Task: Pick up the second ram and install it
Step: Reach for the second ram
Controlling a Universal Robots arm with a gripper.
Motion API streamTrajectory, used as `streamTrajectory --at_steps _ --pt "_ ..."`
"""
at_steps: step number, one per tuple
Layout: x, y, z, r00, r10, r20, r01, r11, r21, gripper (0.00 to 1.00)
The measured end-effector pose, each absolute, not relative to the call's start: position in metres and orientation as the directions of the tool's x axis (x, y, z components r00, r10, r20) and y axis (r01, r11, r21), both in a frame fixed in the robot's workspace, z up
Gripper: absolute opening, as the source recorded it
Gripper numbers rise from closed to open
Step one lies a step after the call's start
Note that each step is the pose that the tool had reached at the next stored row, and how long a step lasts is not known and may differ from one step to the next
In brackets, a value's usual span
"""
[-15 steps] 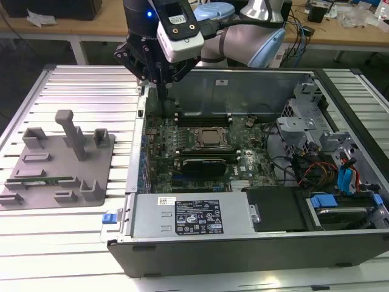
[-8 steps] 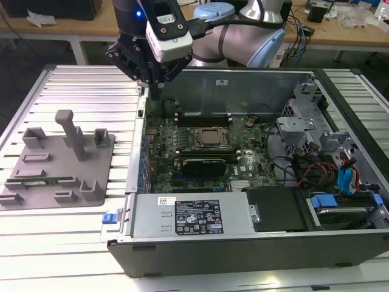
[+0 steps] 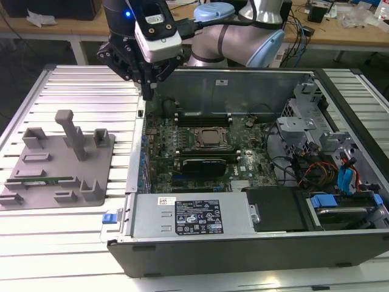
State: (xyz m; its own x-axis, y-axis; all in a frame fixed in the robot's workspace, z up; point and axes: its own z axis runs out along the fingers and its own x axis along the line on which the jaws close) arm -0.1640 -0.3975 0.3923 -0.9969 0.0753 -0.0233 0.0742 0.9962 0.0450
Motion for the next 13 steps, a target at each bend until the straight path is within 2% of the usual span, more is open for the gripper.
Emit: streamTrajectory --at_steps 13 --pt "-0.189 -0.397 0.392 -0.997 0.075 -0.023 0.074 0.996 0.045 0.08"
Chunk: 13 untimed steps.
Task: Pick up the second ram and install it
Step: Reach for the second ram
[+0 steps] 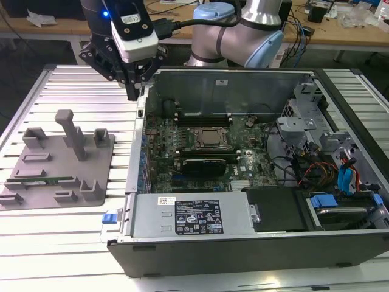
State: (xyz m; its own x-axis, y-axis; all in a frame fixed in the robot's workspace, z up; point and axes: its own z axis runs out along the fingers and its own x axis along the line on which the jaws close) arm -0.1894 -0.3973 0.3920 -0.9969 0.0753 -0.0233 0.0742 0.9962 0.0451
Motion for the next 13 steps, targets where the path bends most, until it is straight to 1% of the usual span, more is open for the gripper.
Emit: streamTrajectory --at_steps 13 --pt "-0.21 -0.397 0.391 -0.997 0.075 -0.023 0.074 0.996 0.045 0.08"
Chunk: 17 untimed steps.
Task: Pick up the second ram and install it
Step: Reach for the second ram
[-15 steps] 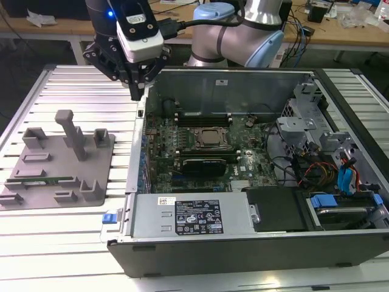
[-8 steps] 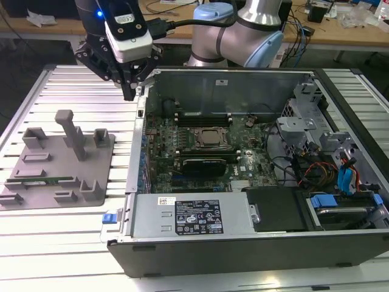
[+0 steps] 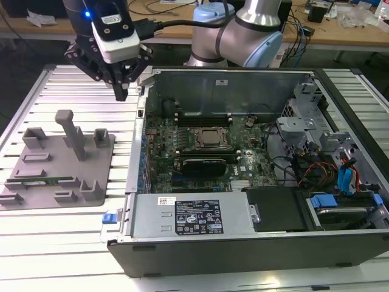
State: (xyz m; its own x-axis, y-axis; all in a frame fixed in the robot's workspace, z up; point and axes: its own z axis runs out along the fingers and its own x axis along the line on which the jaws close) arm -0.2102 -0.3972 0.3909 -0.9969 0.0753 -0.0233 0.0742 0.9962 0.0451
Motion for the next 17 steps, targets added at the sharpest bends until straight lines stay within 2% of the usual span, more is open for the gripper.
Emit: streamTrajectory --at_steps 17 --pt "-0.248 -0.396 0.387 -0.997 0.075 -0.023 0.074 0.996 0.045 0.08"
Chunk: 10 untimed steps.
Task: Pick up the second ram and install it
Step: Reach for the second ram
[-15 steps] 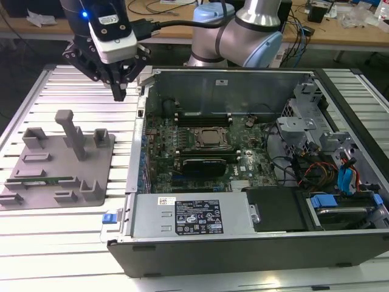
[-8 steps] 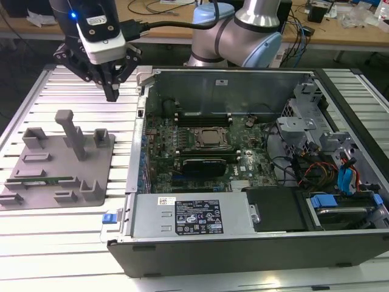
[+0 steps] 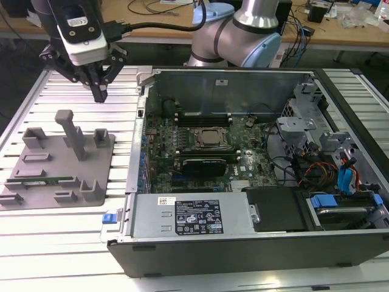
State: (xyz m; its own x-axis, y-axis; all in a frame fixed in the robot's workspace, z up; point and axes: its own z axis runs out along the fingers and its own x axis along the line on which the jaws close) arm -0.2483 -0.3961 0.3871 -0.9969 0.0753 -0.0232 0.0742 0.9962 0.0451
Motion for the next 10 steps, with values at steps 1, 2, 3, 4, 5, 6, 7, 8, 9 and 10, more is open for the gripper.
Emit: streamTrajectory --at_steps 1,2,3,4,5,6,7,8,9,10 --pt "-0.25 -0.396 0.387 -0.997 0.075 -0.023 0.074 0.996 0.045 0.08" --pt "-0.251 -0.396 0.387 -0.997 0.075 -0.023 0.074 0.996 0.045 0.08" --pt "-0.254 -0.396 0.386 -0.997 0.075 -0.023 0.074 0.996 0.045 0.08" --pt "-0.256 -0.396 0.386 -0.997 0.075 -0.023 0.074 0.996 0.045 0.08" --pt "-0.258 -0.396 0.386 -0.997 0.075 -0.023 0.074 0.996 0.045 0.08" --pt "-0.263 -0.396 0.386 -0.997 0.075 -0.023 0.074 0.996 0.045 0.08" --pt "-0.265 -0.396 0.386 -0.997 0.075 -0.023 0.074 0.996 0.045 0.08" --pt "-0.267 -0.396 0.385 -0.997 0.075 -0.023 0.074 0.996 0.045 0.08" --pt "-0.27 -0.396 0.385 -0.997 0.075 -0.023 0.074 0.996 0.045 0.08" --pt "-0.272 -0.396 0.385 -0.997 0.075 -0.023 0.074 0.996 0.045 0.08"
